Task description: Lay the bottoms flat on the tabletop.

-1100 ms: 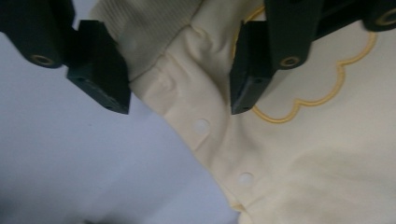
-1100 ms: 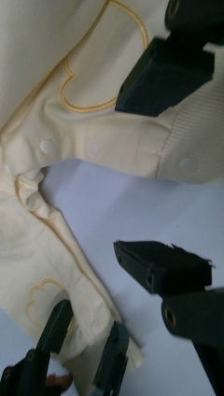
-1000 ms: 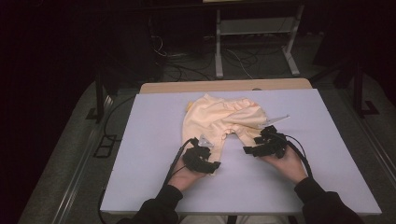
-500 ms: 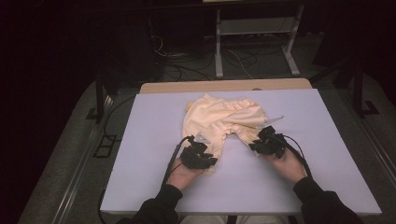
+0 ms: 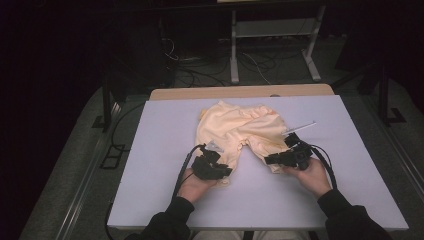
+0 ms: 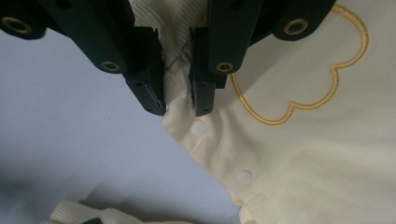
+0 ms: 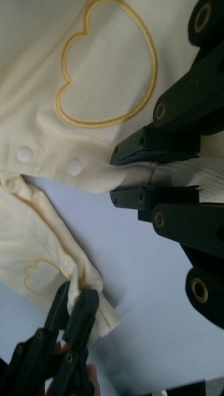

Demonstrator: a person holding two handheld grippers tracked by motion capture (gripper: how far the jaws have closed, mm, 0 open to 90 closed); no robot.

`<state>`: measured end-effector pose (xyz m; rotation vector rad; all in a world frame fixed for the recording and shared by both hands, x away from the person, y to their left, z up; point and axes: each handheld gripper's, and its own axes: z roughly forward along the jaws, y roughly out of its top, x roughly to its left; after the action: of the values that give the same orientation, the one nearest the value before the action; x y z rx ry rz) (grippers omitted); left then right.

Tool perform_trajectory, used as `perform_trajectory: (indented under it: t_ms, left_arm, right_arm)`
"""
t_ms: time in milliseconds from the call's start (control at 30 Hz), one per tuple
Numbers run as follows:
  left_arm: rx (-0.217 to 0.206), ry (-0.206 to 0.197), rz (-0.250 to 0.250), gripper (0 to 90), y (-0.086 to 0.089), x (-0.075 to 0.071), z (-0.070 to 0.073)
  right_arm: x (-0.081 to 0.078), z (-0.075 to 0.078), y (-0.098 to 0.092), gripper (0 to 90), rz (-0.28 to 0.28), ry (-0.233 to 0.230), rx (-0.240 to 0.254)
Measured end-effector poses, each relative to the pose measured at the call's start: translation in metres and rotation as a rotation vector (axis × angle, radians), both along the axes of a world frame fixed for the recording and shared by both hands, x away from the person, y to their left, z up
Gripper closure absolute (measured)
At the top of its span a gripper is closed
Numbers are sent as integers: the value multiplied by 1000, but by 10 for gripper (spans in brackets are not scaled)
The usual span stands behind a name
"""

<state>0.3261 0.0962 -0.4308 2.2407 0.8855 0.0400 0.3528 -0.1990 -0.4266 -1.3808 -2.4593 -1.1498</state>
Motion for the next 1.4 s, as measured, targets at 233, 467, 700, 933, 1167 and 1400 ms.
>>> perform_trajectory:
  t_ms: [233, 467, 700, 933, 1167, 1400]
  left_arm:
    - [-9, 9, -22, 746, 3, -2, 4]
    - [-18, 25, -50, 745, 5, -6, 8]
    - [-11, 39, -97, 745, 1, -11, 8]
    - [-3, 48, -136, 743, -2, -16, 10]
    - [-45, 92, -145, 634, 2, -16, 7]
    - [-133, 91, -111, 383, 11, -15, 11]
  right_arm:
    - [-12, 1, 10, 771, 60, 49, 17]
    - [-28, 4, 14, 771, 84, 85, 46]
    - [-40, 1, 23, 770, 123, 115, 20]
    - [-45, -1, 25, 770, 138, 141, 13]
    - [-47, -1, 25, 738, 144, 147, 15]
    - [-47, 3, 22, 500, 144, 104, 47]
